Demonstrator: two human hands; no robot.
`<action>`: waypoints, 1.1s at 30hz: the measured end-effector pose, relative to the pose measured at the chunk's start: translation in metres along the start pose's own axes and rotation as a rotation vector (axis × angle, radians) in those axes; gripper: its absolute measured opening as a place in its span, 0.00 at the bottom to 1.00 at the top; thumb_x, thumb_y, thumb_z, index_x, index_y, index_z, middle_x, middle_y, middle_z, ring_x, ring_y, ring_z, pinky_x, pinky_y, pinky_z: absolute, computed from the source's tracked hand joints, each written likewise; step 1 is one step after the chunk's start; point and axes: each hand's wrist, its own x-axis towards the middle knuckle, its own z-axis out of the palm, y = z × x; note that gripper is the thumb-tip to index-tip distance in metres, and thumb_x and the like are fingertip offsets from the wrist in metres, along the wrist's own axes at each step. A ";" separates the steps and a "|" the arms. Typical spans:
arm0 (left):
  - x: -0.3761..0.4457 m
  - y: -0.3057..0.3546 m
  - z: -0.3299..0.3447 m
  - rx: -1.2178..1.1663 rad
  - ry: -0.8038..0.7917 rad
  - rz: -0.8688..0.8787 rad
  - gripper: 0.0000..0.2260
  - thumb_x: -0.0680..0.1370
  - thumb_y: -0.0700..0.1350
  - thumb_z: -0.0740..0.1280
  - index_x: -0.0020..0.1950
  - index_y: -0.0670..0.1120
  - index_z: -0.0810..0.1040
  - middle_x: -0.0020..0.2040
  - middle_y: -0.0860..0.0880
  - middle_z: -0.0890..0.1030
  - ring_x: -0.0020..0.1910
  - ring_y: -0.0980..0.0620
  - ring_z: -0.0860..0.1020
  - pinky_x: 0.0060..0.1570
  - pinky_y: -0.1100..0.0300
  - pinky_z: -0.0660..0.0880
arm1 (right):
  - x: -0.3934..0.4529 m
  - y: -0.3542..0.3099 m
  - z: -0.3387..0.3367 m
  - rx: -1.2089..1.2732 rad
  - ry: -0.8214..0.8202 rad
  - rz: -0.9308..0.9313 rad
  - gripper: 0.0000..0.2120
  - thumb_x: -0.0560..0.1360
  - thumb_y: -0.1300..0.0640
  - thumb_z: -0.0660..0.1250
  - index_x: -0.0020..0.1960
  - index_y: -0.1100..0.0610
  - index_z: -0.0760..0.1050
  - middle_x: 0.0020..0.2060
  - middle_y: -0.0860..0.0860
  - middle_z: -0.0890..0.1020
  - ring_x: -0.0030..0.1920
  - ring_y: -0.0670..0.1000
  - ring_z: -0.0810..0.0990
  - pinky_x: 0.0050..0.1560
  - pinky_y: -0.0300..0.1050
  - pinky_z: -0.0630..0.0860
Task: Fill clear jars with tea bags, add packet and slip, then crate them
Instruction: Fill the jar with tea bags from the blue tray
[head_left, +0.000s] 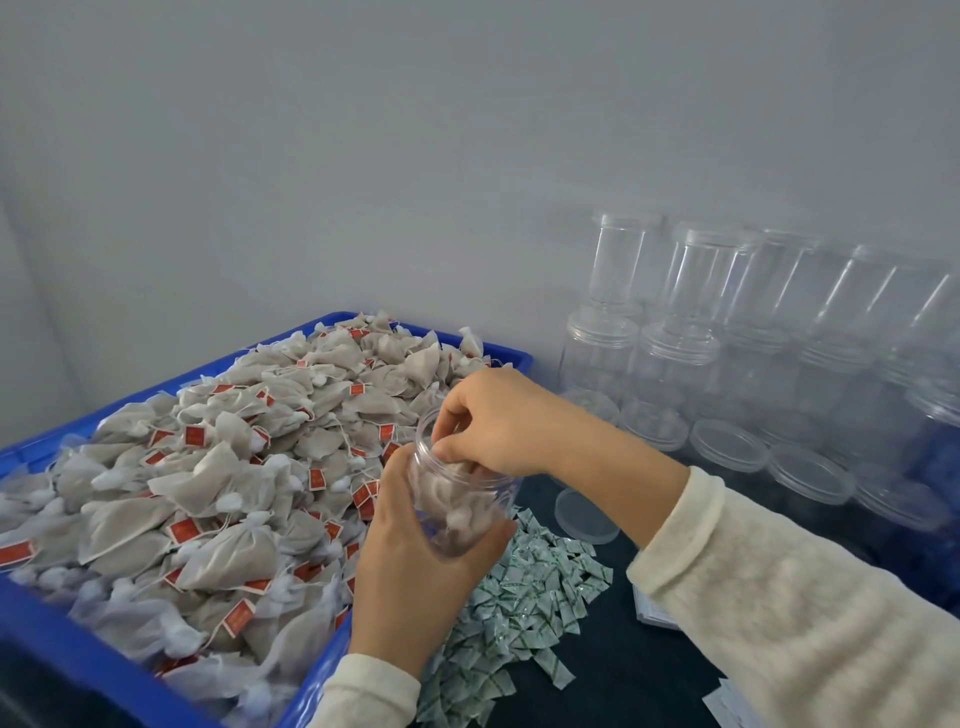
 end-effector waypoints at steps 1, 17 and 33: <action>0.000 -0.001 0.000 -0.002 -0.004 -0.001 0.38 0.62 0.59 0.77 0.61 0.75 0.55 0.47 0.67 0.77 0.47 0.77 0.72 0.36 0.81 0.68 | 0.001 -0.001 -0.001 0.001 -0.028 0.001 0.04 0.76 0.59 0.69 0.50 0.58 0.82 0.41 0.51 0.85 0.39 0.49 0.84 0.37 0.32 0.77; -0.001 -0.004 -0.001 0.024 -0.020 -0.001 0.44 0.58 0.70 0.72 0.68 0.67 0.54 0.60 0.60 0.75 0.52 0.62 0.76 0.43 0.64 0.71 | 0.019 -0.007 0.008 -0.511 -0.361 -0.139 0.08 0.81 0.58 0.61 0.53 0.60 0.76 0.37 0.51 0.74 0.31 0.47 0.67 0.29 0.34 0.64; -0.001 0.000 -0.002 0.023 -0.025 -0.006 0.43 0.57 0.71 0.72 0.66 0.69 0.53 0.52 0.68 0.71 0.53 0.80 0.67 0.40 0.80 0.69 | 0.009 -0.004 -0.036 -0.055 -0.363 -0.079 0.12 0.77 0.65 0.64 0.58 0.55 0.79 0.48 0.51 0.84 0.40 0.43 0.83 0.43 0.37 0.80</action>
